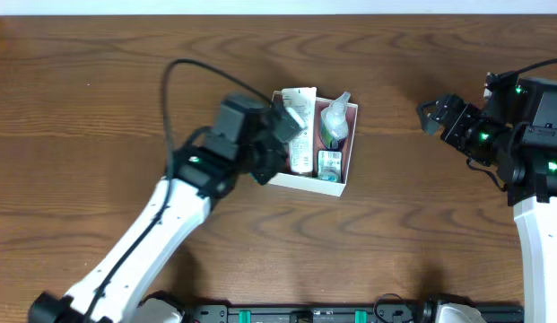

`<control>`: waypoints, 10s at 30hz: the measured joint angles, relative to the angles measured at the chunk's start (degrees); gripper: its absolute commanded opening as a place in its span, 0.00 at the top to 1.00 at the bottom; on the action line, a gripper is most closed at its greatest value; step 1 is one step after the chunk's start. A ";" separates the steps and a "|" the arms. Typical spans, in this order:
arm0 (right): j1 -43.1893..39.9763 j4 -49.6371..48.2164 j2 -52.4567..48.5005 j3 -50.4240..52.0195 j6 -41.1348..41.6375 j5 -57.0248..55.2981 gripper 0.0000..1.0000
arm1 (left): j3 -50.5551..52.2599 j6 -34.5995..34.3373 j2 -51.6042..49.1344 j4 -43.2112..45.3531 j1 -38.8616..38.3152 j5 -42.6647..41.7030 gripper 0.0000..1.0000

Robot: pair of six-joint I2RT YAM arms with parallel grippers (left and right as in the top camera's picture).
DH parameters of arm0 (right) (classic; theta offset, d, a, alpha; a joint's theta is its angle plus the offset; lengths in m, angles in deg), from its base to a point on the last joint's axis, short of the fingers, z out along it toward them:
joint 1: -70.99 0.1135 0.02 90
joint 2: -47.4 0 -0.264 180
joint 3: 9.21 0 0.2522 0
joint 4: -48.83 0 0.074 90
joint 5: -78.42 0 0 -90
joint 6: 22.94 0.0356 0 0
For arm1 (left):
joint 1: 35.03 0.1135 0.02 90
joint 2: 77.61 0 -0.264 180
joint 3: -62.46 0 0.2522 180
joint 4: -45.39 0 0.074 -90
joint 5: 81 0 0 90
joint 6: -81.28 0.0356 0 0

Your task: Pack container

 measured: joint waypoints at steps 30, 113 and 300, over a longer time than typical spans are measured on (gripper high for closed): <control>0.00 0.00 0.00 0.00 0.00 0.00 0.01 | 0.00 25.11 -8.87 4.20 -4.68 4.74 0.02; 0.00 0.00 0.00 0.00 0.00 0.00 0.01 | -0.44 -5.09 6.10 -5.25 5.11 -4.76 0.94; 5.11 -14.62 68.83 61.11 -24.33 -9.88 0.01 | 52.09 -33.77 79.21 -13.81 30.32 11.74 0.02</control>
